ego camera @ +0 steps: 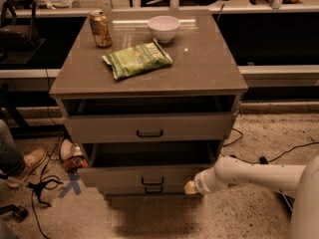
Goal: Close middle drawer
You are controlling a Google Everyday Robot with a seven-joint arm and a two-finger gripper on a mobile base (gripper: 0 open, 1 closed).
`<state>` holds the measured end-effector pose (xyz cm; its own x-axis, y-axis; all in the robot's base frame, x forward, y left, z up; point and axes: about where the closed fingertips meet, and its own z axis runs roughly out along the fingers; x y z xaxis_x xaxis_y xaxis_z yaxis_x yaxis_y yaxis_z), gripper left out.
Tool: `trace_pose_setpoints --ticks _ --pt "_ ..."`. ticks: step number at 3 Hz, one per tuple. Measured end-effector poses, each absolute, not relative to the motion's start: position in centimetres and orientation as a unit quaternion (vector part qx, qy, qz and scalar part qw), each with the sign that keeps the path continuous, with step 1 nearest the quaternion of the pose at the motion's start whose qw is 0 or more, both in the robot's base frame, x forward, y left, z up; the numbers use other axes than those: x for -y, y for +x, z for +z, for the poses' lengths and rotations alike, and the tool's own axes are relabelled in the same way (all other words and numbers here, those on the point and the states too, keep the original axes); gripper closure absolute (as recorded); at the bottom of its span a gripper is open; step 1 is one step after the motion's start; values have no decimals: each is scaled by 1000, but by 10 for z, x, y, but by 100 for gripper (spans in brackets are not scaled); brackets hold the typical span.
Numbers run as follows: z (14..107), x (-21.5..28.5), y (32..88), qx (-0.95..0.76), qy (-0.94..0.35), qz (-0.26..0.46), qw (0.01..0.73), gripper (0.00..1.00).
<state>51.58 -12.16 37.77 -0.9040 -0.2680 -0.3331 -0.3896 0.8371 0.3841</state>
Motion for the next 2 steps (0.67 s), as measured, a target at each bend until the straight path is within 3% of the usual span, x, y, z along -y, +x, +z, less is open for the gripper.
trace_pose_setpoints --ticks 2 --pt "369 86 596 -927 -145 279 204 100"
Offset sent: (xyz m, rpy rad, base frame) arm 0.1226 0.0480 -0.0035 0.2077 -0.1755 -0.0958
